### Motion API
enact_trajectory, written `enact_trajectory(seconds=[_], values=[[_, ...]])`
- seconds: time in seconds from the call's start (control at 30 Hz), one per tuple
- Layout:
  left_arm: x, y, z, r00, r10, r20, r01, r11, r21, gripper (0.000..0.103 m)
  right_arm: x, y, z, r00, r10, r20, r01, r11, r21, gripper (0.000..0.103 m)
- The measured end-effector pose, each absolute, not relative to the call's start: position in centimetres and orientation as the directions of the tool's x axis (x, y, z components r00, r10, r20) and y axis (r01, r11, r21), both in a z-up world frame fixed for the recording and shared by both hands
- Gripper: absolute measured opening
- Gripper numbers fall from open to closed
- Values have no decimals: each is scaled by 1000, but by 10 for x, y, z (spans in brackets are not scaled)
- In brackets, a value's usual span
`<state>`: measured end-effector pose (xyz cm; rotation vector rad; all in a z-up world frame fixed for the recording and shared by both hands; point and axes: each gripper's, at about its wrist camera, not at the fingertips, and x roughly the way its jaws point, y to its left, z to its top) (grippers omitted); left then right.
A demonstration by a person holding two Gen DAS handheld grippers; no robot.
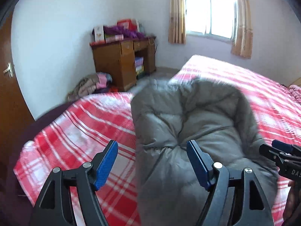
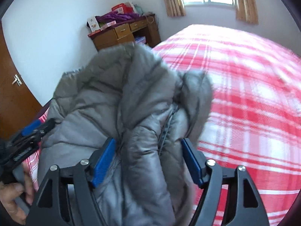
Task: Fold large clothes
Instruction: 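Lower the bundle onto the bed edge and open both grippers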
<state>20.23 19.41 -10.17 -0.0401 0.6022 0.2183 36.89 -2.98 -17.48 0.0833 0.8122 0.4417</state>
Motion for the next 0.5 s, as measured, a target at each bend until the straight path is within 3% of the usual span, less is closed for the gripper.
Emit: enact_trajectory(seconds=[0.1, 0.5], values=[[172, 190, -74, 830, 198, -522, -222, 975, 17, 87, 341, -39, -144, 663, 387, -641, -353, 917, 188, 91], [109, 180, -10, 901, 181, -394, -209, 977, -30, 90, 250, -50, -68, 794, 374, -479, -370, 923, 108, 94]])
